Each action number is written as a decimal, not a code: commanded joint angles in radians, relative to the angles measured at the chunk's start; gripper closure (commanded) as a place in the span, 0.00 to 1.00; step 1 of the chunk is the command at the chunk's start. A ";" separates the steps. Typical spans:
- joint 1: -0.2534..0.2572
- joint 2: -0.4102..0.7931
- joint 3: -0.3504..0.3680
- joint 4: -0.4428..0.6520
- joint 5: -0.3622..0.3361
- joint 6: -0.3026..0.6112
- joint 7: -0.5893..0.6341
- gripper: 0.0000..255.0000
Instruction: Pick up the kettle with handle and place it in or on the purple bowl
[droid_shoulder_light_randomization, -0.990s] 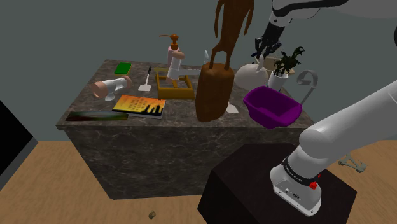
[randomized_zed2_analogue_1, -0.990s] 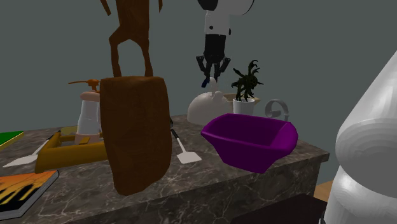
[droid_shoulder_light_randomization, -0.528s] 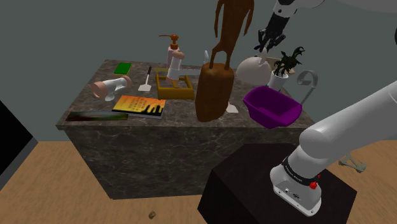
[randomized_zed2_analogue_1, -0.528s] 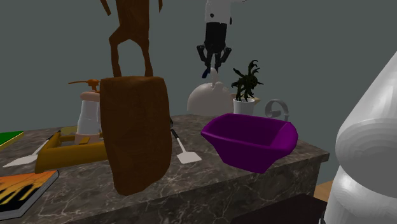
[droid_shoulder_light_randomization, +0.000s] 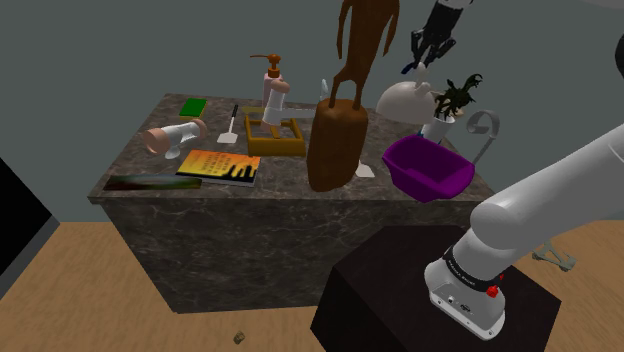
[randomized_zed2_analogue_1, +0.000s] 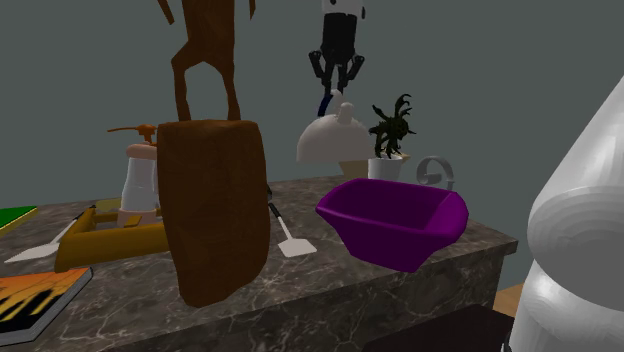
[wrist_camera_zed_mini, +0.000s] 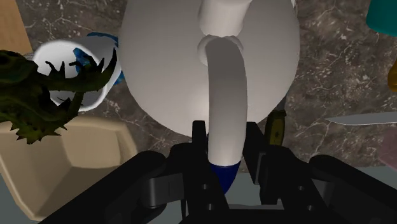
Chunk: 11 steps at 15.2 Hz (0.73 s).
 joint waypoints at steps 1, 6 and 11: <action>0.001 0.005 0.001 0.033 0.001 -0.026 0.001 1.00; 0.001 0.024 0.000 0.121 0.003 -0.096 0.000 1.00; 0.005 -0.111 0.021 0.041 -0.010 -0.150 0.025 1.00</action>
